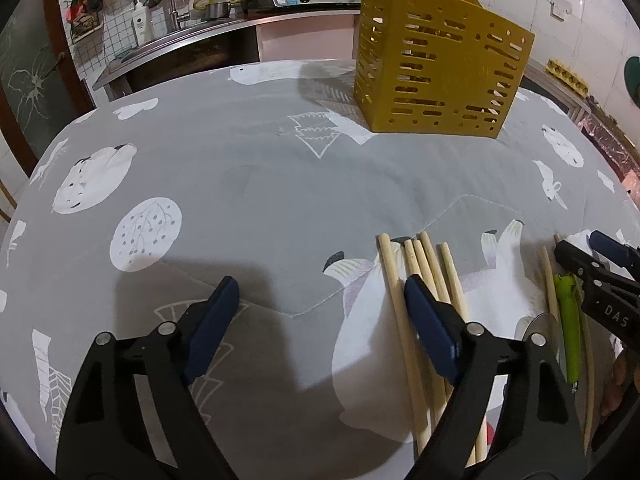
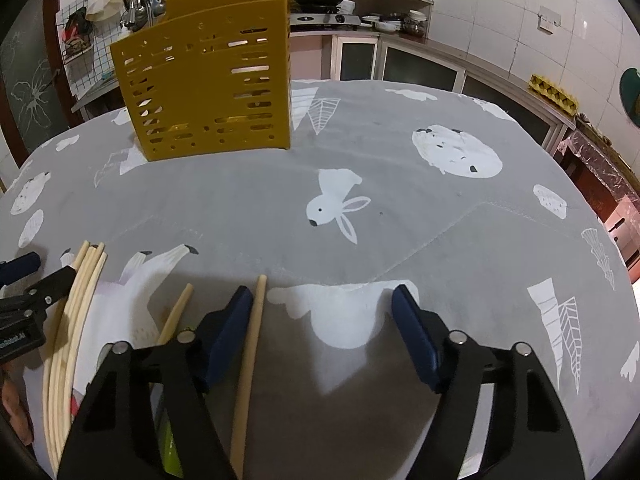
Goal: Organize utensils
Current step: 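Lower the left gripper onto a wooden chopstick and close on it, then lift the chopstick with the left gripper and lower it into the yellow holder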
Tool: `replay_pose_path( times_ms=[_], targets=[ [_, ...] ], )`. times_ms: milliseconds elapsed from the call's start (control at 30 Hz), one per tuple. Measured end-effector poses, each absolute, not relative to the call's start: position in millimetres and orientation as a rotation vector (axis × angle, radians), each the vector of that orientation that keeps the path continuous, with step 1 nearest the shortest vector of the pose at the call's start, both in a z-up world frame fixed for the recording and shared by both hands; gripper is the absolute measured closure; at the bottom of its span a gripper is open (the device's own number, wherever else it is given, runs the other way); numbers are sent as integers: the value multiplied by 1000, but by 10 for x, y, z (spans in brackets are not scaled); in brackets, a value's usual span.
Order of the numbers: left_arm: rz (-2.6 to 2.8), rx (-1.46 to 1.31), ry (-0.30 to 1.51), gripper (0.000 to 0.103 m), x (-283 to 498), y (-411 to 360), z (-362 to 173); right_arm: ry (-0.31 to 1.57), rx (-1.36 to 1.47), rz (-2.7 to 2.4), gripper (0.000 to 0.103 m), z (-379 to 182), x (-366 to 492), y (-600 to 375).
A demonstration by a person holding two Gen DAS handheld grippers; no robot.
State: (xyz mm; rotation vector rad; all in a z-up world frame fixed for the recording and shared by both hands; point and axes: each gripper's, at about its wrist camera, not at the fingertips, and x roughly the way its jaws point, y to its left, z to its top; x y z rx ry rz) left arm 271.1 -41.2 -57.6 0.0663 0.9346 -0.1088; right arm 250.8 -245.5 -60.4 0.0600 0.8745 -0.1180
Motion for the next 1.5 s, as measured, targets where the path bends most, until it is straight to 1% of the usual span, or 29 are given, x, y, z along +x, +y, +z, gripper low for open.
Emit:
replay_pose_path(
  times_ms=[67,100,200,233,267,300,400,467,500,533,567,633,733,833,900,933,1000,1033,1067,1267,1500],
  targets=[
    [-98,68,941,24,2729,-434,-579,879,69,-117,39,-604,2506,-2443],
    [-93,67,945,25,2741,-447,-577,881,72,-118,43,-601,2505,-2430],
    [-84,60,955,33,2775,-496,-563,883,72,-122,56,-586,2514,-2361],
    [-83,59,958,38,2781,-523,-557,882,72,-123,61,-582,2516,-2334],
    [-83,59,960,42,2785,-539,-553,881,74,-122,63,-579,2514,-2314],
    [-81,58,961,43,2785,-556,-549,880,77,-121,67,-576,2514,-2296],
    [-76,49,967,50,2786,-601,-541,878,76,-121,73,-576,2521,-2270],
    [-77,52,971,57,2784,-632,-534,878,84,-115,77,-574,2529,-2270],
    [-78,55,973,59,2785,-642,-533,879,88,-113,81,-571,2536,-2270],
    [-79,60,976,62,2789,-666,-528,879,88,-112,84,-571,2544,-2271],
    [-82,63,979,67,2798,-682,-526,880,87,-112,86,-572,2555,-2263],
    [-84,70,987,70,2825,-714,-520,877,81,-111,91,-576,2570,-2258],
    [-90,56,994,72,2867,-705,-516,881,86,-105,96,-568,2592,-2271],
    [-96,40,997,74,2879,-685,-511,887,105,-99,96,-564,2626,-2305],
    [-90,42,994,77,2883,-689,-510,888,102,-99,97,-558,2642,-2305],
    [-88,41,995,80,2887,-695,-509,889,105,-98,97,-551,2651,-2306],
    [-94,29,1000,89,2903,-694,-498,885,117,-96,97,-526,2662,-2319],
    [-105,9,1007,95,2910,-678,-486,882,120,-95,97,-517,2661,-2324],
    [-109,-4,1011,98,2911,-664,-478,876,124,-91,97,-498,2661,-2328],
    [-126,-6,1008,98,2914,-643,-482,856,141,-76,97,-422,2664,-2361],
    [-134,-23,953,98,2862,-588,-345,809,157,-66,97,-298,2633,-2446]
  ],
)
